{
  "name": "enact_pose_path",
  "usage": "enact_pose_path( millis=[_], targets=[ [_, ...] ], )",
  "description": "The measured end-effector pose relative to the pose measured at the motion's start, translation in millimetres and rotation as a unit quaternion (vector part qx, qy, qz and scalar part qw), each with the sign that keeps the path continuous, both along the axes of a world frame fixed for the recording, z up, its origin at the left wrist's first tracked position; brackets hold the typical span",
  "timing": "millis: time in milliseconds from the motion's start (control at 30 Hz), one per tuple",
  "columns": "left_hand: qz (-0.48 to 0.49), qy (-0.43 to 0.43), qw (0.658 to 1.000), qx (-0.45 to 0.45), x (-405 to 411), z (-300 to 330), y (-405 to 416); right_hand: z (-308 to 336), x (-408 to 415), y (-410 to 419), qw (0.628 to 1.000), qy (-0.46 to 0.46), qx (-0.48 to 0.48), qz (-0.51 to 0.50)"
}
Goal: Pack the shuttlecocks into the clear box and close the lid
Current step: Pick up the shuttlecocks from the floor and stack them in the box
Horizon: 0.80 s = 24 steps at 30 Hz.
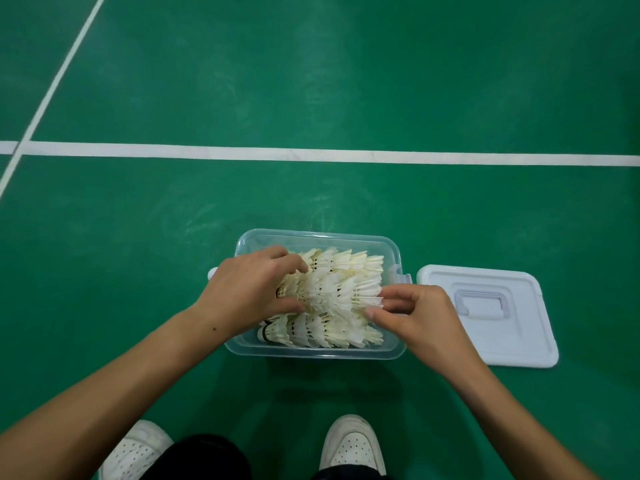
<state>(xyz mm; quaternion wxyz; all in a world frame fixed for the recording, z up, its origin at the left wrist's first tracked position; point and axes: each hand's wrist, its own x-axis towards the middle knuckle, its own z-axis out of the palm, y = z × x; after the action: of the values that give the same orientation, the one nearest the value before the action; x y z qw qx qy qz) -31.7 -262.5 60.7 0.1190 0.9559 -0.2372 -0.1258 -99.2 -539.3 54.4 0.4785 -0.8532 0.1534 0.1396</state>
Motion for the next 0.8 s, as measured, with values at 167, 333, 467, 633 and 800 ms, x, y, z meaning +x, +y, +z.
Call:
enact_pose_path(
  millis=[167,333,467,633,800],
  targets=[
    [0.015,0.033,0.997,-0.065,0,14,18,27,2,-21,0.999,-0.028,0.041,0.014],
    [0.081,0.061,0.962,-0.255,2,33,9,57,10,-15,0.993,-0.102,0.045,0.026],
    [0.115,0.072,0.936,-0.325,9,37,-21,67,15,23,0.981,-0.123,0.097,0.111],
    [0.157,0.087,0.909,-0.376,13,41,-49,57,22,58,0.969,-0.174,0.046,0.169],
    [0.181,0.107,0.895,-0.394,17,50,-62,47,21,57,0.937,-0.303,-0.038,0.169]
  ],
)
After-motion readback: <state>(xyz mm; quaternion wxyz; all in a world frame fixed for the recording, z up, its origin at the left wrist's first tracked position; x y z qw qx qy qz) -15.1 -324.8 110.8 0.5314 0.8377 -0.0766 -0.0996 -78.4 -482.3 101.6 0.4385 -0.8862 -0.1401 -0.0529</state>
